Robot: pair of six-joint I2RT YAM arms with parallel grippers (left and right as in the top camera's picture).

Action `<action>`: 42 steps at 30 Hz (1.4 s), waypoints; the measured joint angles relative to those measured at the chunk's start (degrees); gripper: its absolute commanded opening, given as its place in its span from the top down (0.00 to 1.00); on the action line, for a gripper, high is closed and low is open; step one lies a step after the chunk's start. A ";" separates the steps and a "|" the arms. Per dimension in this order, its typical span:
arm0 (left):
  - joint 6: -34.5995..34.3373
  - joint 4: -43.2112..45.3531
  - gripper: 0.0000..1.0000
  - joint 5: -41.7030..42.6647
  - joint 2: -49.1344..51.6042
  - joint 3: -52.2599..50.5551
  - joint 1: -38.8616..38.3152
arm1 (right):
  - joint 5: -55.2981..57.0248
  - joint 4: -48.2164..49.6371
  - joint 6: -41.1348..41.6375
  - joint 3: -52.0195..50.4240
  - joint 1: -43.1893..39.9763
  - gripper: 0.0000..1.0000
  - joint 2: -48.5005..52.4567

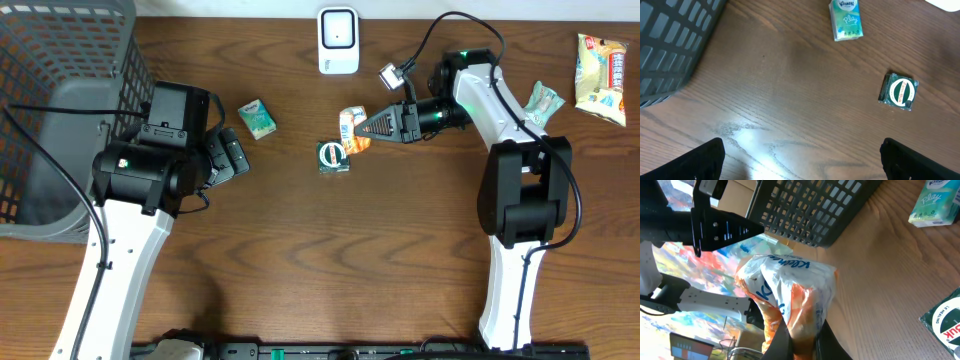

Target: Scan the item barcode

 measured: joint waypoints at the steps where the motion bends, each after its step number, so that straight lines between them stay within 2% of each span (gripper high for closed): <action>1: 0.00 0.00 0.03 0.00 0.00 0.00 0.00 | 0.00 0.00 0.00 0.00 0.00 0.99 0.00; 5: 0.00 0.00 0.02 0.00 0.00 0.00 0.00 | 0.28 0.52 0.02 0.00 0.00 0.99 0.00; 9: 0.00 0.00 0.02 0.00 0.00 0.00 0.00 | 5.42 5.86 1.05 0.09 0.20 0.99 0.00; 12: 0.00 0.00 0.02 0.00 0.00 0.00 0.00 | 14.97 13.20 7.87 0.17 1.38 0.99 0.00; 15: 0.00 0.00 0.02 0.00 0.00 0.00 0.00 | 27.04 21.57 18.43 0.35 3.82 0.99 0.00; 20: 0.00 -0.02 0.02 0.00 0.00 0.00 0.00 | 51.23 28.35 34.86 3.69 7.56 0.99 0.00; 23: 0.00 -0.02 0.02 0.00 0.00 0.00 0.00 | 63.52 32.00 40.83 8.31 8.39 0.98 0.00; 26: 0.02 0.00 0.02 0.00 0.00 0.00 0.00 | 72.63 39.65 43.80 11.76 8.83 0.98 -0.09; 31: 0.00 -0.04 0.02 0.00 0.00 0.00 0.00 | 83.32 55.12 41.33 12.48 10.64 0.98 -0.42; 35: 0.00 0.00 0.02 0.00 0.00 0.00 0.00 | 91.86 69.46 33.42 12.50 13.16 0.99 -0.39; 42: 0.00 -0.02 0.02 0.00 0.00 0.00 0.00 | 97.15 83.84 18.62 12.83 15.50 0.99 3.34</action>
